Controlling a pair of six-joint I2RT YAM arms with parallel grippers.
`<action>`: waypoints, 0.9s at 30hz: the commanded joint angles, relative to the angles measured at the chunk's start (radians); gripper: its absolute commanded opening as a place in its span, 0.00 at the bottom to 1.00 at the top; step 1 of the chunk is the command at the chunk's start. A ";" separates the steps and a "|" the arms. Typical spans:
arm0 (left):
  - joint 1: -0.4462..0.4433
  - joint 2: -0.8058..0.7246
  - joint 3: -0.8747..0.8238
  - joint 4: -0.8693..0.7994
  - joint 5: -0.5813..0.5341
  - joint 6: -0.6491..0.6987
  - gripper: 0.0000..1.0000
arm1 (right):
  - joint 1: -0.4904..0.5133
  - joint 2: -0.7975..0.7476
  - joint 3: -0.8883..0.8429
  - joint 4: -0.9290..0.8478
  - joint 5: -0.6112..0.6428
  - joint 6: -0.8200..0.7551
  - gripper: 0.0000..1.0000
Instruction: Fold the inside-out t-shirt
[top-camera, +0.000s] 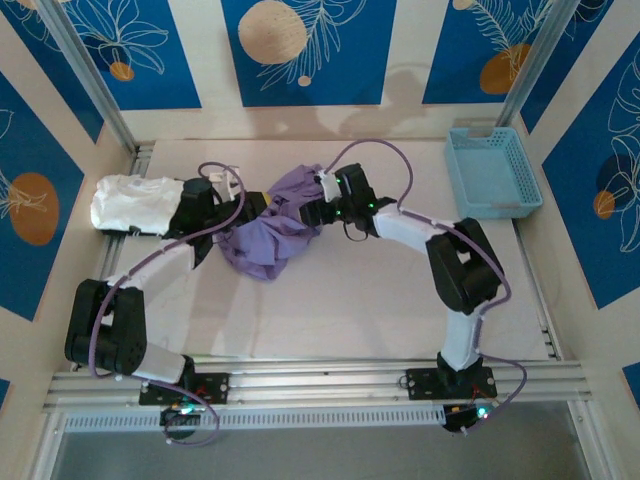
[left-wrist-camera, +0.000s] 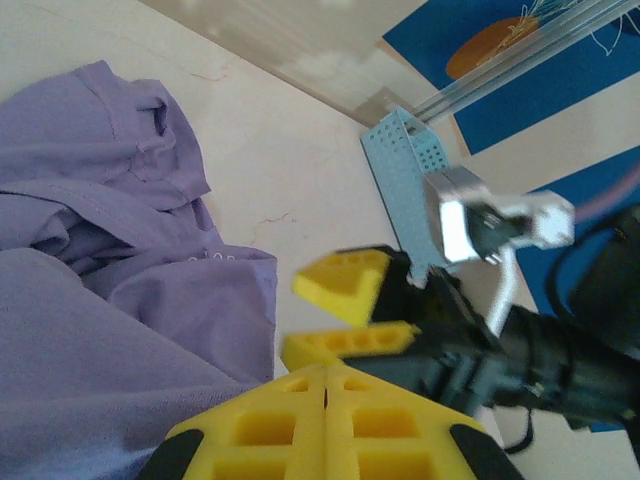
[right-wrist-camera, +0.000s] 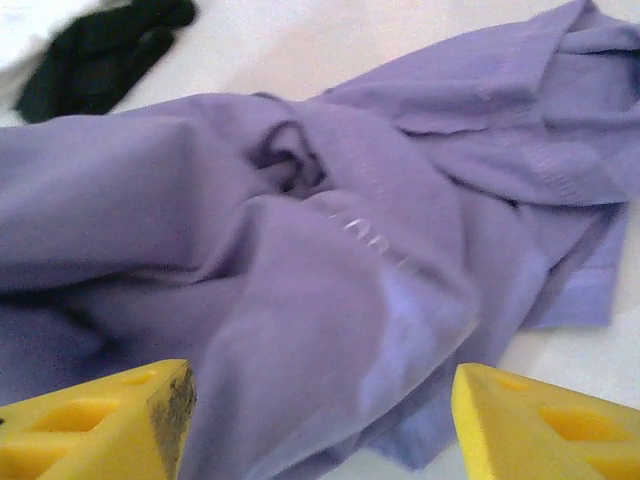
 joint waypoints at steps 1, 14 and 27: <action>-0.013 -0.002 -0.001 0.006 0.028 0.030 0.00 | -0.014 0.071 0.086 -0.071 0.056 -0.048 0.70; -0.018 0.018 0.025 -0.026 -0.031 0.063 0.00 | -0.048 0.127 0.277 -0.112 -0.054 -0.041 0.08; 0.067 -0.211 -0.051 0.140 -0.210 -0.029 0.00 | -0.148 -0.656 -0.411 0.327 -0.284 0.033 0.00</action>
